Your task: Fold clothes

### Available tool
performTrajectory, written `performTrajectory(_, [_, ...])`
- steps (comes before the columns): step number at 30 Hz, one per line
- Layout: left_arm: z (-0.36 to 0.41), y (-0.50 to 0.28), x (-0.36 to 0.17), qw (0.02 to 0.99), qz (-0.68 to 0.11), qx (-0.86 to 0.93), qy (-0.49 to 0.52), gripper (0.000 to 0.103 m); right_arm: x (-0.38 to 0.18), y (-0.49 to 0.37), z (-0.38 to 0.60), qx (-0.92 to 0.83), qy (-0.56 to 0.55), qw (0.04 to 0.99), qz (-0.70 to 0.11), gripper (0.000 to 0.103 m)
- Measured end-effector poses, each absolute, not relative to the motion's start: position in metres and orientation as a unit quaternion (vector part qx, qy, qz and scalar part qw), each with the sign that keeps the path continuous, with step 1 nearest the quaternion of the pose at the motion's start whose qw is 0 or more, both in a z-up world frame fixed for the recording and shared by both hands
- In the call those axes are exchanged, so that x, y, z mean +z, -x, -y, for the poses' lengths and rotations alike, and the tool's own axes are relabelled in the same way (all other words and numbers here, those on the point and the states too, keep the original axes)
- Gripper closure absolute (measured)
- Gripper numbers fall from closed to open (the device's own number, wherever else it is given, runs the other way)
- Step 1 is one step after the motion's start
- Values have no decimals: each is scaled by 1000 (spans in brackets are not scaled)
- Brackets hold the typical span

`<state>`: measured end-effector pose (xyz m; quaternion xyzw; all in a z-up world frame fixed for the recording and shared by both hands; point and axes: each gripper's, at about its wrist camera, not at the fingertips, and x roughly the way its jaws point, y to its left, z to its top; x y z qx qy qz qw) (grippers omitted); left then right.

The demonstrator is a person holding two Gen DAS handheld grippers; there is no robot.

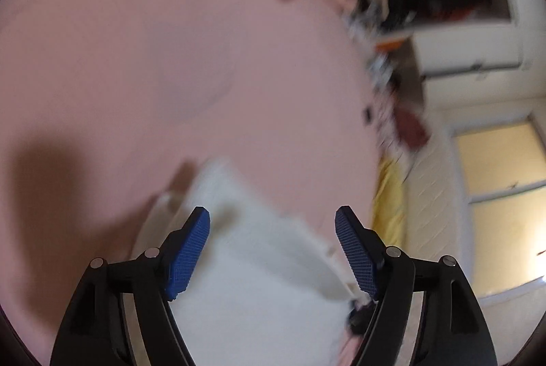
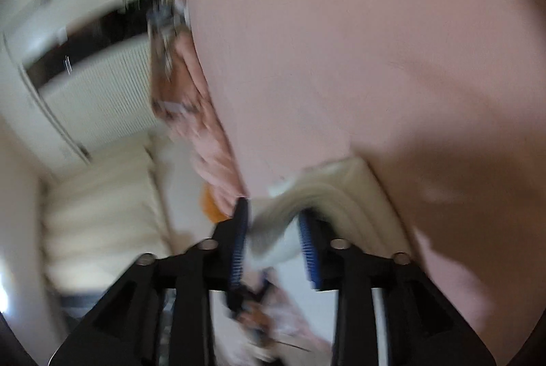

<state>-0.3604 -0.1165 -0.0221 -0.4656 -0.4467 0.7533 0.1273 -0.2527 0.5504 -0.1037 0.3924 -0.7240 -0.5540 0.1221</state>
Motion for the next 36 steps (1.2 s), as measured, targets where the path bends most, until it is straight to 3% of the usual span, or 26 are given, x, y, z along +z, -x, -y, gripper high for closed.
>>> performTrajectory(1, [113,359,-13,120,423,769,464,28,-102,249,-553,-556,-376,114,733,29])
performTrajectory(2, [108,356,-5,111,393,786,463,28,-97,247,-555,-568,-359,106,733,24])
performTrajectory(5, [79,344,7,98,294,828,467,28,-62,248,-540,-651,-354,114,662,23])
performTrajectory(10, [10,318,-14,85,170,864,466,28,-20,271,-453,-738,-379,221,512,23])
performTrajectory(15, [-30,302,-55,11,42,893,448,28,-25,279,-379,-826,-408,179,345,23])
performTrajectory(19, [-40,293,-66,10,-47,908,415,22,-48,277,-379,-832,-416,153,332,30])
performTrajectory(26, [-8,290,-54,-32,-56,917,394,16,-36,266,-405,-857,-403,94,306,30])
performTrajectory(30, [16,291,-42,-95,-32,913,395,16,-9,256,-406,-894,-389,28,222,30])
performTrajectory(33, [7,291,-39,-75,-6,914,398,16,5,257,-389,-904,-388,12,178,30])
performTrajectory(36, [-28,291,-46,-52,-38,911,407,16,11,256,-368,-912,-389,-11,130,29])
